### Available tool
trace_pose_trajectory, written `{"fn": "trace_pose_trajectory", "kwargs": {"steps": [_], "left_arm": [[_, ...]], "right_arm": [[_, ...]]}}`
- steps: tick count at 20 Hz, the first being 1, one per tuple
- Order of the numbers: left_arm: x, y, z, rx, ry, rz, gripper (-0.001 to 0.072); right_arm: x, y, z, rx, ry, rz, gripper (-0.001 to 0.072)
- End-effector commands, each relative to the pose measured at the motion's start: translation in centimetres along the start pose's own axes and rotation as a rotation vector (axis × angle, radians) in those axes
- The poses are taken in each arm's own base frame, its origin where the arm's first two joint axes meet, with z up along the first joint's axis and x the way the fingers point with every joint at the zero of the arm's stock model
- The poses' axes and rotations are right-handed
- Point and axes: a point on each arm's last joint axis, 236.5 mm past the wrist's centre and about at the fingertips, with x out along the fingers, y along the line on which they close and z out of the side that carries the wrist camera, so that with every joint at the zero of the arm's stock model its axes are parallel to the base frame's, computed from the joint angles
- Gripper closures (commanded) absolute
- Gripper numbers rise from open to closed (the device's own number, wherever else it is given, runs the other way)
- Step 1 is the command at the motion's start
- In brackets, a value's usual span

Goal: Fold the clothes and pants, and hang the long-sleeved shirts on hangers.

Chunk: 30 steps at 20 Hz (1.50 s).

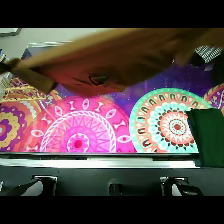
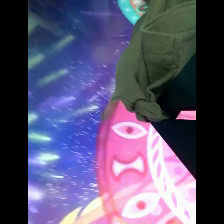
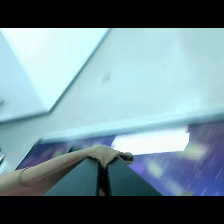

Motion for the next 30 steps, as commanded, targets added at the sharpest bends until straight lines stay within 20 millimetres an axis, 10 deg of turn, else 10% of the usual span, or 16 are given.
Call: {"fn": "trace_pose_trajectory", "kwargs": {"steps": [1, 4, 6, 12, 16, 20, 23, 25, 26, 30], "left_arm": [[-9.9, -3.3, 0.4, 0.046, -0.244, 0.023, 0.0688], [-13.8, -2.8, 1.3, -0.004, -0.387, 0.084, 0.0688], [-11.6, -2.4, 0.9, -0.02, -0.32, 0.068, 0.0689], [9.7, 2.0, -6.6, -0.083, 0.235, 0.047, 0.0689], [24.0, 5.7, -14.6, -0.16, 0.525, 0.092, 0.0688], [31.7, 8.1, -20.8, -0.235, 0.659, 0.113, 0.0688], [33.1, 8.9, -22.1, -0.25, 0.679, 0.12, 0.0688], [33.0, 8.8, -22.0, -0.203, 0.679, 0.102, 0.0688], [32.7, 8.7, -22.0, -0.19, 0.687, 0.097, 0.0688], [31.1, 8.8, -21.8, -0.18, 0.743, 0.087, 0.0688]], "right_arm": [[-8.3, 1.8, 8.3, -0.11, -0.278, -0.129, 0.0682], [-7.3, -0.2, 8.5, -0.007, -0.277, -0.177, 0.0682], [-2.8, -3.4, 4.4, 0.085, -0.097, -0.224, 0.0681], [14.0, -12.3, -21.3, 0.407, 0.795, -0.155, 0.068], [20.5, -16.5, -38.4, 0.472, 1.117, -0.161, 0.068], [24.5, -17.7, -50.7, 0.515, 1.222, -0.18, 0.0681], [25.4, -18.8, -53.4, 0.544, 1.219, -0.2, 0.0674], [24.6, -19.8, -52.2, 0.516, 1.225, -0.193, 0.0495], [23.5, -20.4, -51.0, 0.482, 1.25, -0.165, 0.0393], [15.3, -24.6, -45.5, 0.409, 1.402, -0.143, 0.0385]]}}
